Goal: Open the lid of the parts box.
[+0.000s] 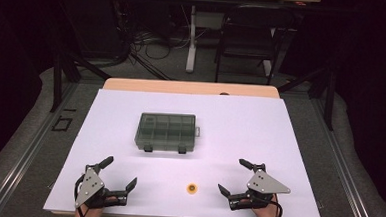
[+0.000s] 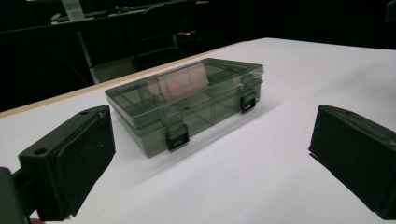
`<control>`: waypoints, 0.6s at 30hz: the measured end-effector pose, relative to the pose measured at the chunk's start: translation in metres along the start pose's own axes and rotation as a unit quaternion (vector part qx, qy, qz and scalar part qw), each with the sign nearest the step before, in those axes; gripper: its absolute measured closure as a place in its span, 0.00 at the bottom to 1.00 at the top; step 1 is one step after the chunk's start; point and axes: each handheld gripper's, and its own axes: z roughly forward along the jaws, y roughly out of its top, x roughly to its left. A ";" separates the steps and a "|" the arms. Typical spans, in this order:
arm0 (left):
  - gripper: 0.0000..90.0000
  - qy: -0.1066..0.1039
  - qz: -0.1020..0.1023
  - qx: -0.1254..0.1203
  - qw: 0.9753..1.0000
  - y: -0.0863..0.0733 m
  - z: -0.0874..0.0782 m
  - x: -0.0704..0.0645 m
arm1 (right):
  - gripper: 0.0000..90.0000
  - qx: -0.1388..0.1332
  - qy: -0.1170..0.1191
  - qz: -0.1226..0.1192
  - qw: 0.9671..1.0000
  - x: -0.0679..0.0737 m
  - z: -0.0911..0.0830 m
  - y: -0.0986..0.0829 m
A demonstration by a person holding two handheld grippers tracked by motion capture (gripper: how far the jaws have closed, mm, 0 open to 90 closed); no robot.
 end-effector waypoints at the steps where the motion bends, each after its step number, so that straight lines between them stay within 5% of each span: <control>1: 0.00 0.000 0.001 0.001 1.000 0.000 0.000 0.000 | 0.00 0.001 0.003 -0.001 1.000 -0.001 0.003 0.000; 18: 0.00 0.006 -0.003 0.018 1.000 0.003 0.012 0.015 | 0.00 0.020 0.009 -0.021 1.000 -0.009 0.038 0.010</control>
